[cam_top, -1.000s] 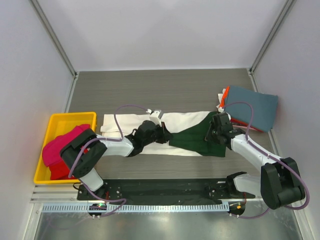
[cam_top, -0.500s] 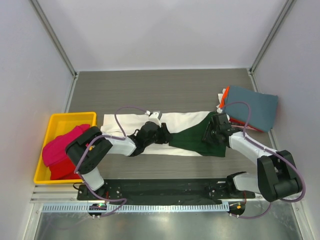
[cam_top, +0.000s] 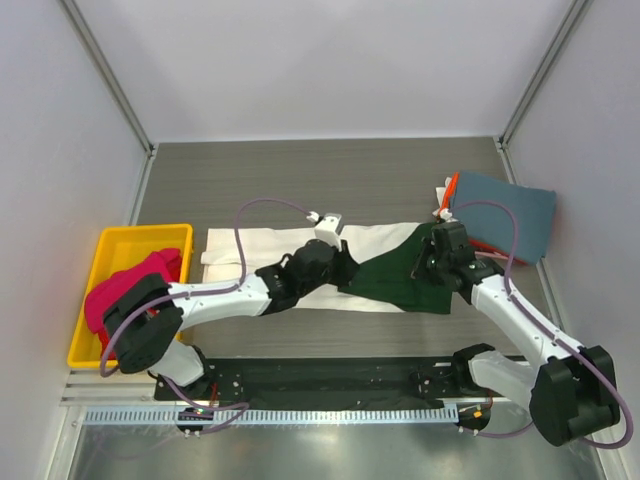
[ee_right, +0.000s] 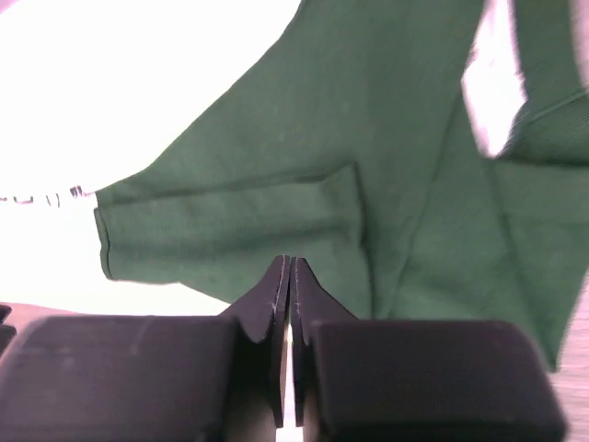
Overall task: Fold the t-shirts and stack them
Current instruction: Fold the tshirt
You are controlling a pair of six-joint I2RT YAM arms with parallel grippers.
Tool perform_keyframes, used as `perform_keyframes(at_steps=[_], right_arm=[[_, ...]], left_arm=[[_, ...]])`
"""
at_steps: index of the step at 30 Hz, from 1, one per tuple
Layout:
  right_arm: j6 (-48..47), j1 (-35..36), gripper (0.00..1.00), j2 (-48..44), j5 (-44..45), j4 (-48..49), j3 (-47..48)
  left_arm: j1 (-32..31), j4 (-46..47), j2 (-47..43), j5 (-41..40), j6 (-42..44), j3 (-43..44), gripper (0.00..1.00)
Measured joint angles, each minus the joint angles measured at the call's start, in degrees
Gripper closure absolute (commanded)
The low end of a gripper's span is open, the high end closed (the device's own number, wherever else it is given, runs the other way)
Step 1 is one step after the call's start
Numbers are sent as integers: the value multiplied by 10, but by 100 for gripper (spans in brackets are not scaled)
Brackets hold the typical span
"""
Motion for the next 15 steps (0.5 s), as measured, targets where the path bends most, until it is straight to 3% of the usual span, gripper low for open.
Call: perform_keyframes(at_steps=[3,9,15], right_arm=[[5,14,99,17,-9,-7,0],[9,21,99,73,-7,-14,-16],[43,21,99,50,24,-33,-58]], left_arm=[[-3,-24,33,6,-7,39,100],[-2,-77,121,15,-28,67,100],[-1,-103,170,13,-73,66,100]])
